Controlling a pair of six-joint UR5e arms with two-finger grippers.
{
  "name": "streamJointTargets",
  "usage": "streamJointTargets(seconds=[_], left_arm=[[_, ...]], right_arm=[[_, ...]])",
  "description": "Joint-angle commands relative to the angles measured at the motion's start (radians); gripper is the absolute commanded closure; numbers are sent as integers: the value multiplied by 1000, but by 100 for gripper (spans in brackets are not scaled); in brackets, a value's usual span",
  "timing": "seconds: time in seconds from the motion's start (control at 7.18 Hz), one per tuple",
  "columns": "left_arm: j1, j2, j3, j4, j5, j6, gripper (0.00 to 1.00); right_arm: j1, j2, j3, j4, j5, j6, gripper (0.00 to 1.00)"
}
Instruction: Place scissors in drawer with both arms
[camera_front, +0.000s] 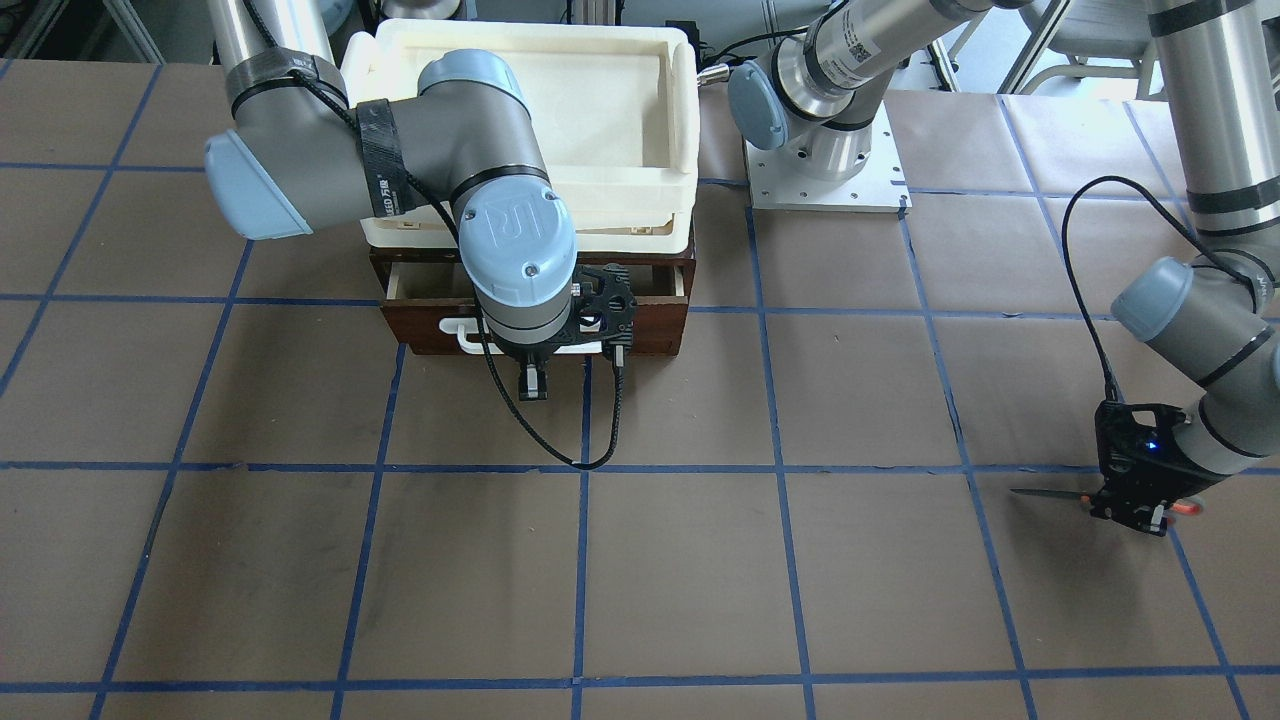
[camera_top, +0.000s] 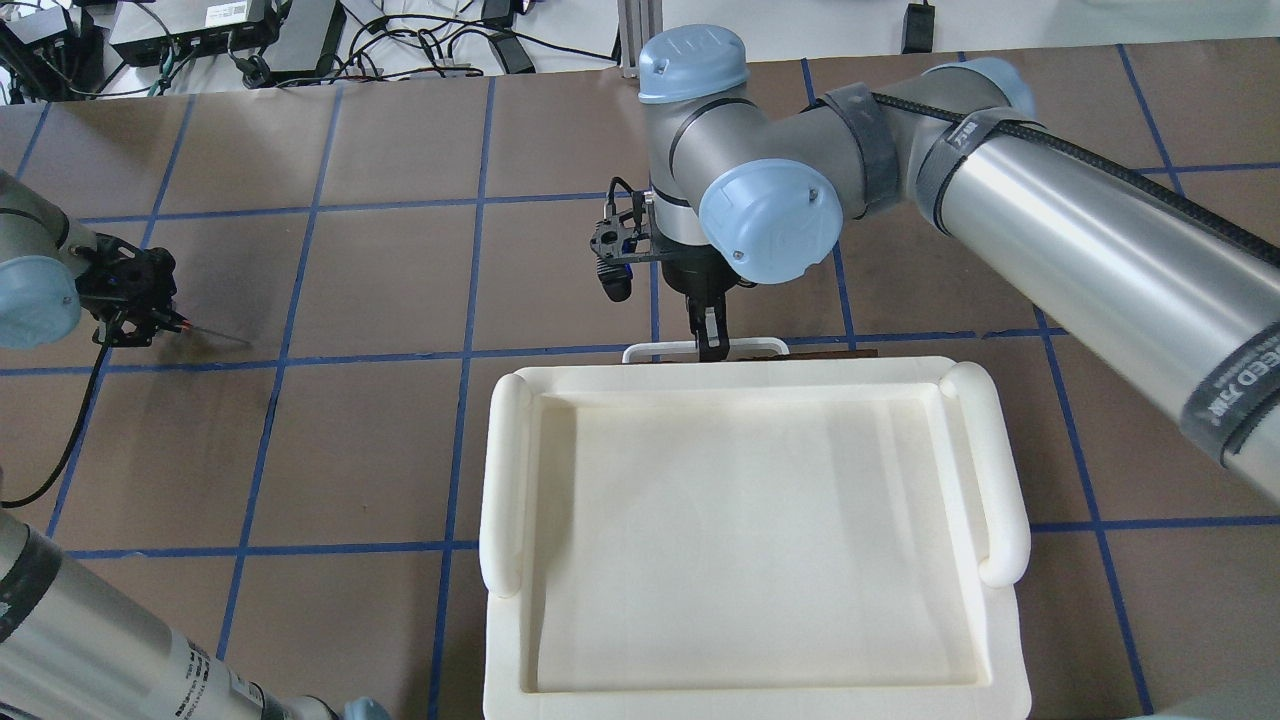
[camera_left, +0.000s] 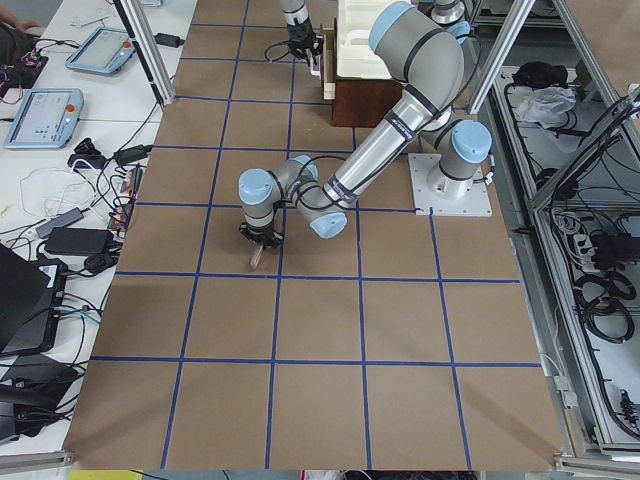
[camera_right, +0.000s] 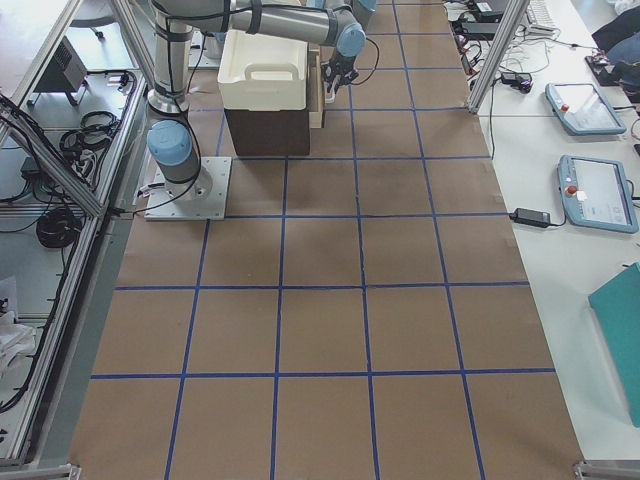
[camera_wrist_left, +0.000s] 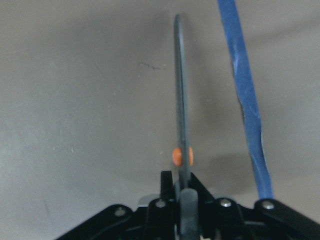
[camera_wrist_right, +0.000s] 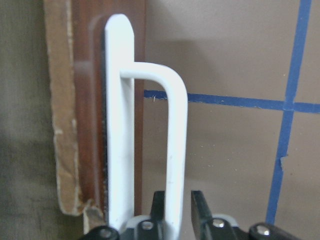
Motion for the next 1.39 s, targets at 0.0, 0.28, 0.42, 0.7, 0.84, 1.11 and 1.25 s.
streamJointTargets(seconds=[0.0,0.28,0.42,0.7,0.84,1.11,1.25], left_arm=[[0,-1,0,-1,5,-13,6],[0,-4,0,0,-3,-10,16],[0,-2,0,0,-1,-10,18],[0,-4,0,0,-1,-7,28],[0,-4,0,0,-3,-4,32],[0,-4,0,0,-4,-3,33],[0,-5,0,0,-1,-4,32]], right_arm=[[-4,6,-36,-10,0,-5,70],[-9,18,-43,-41,3,-9,70],[-21,26,-45,-56,6,-11,70],[-24,32,-71,-57,4,-9,69],[-24,44,-88,-57,6,-11,69],[-26,69,-117,-57,6,-9,69],[-27,80,-129,-57,4,-9,69]])
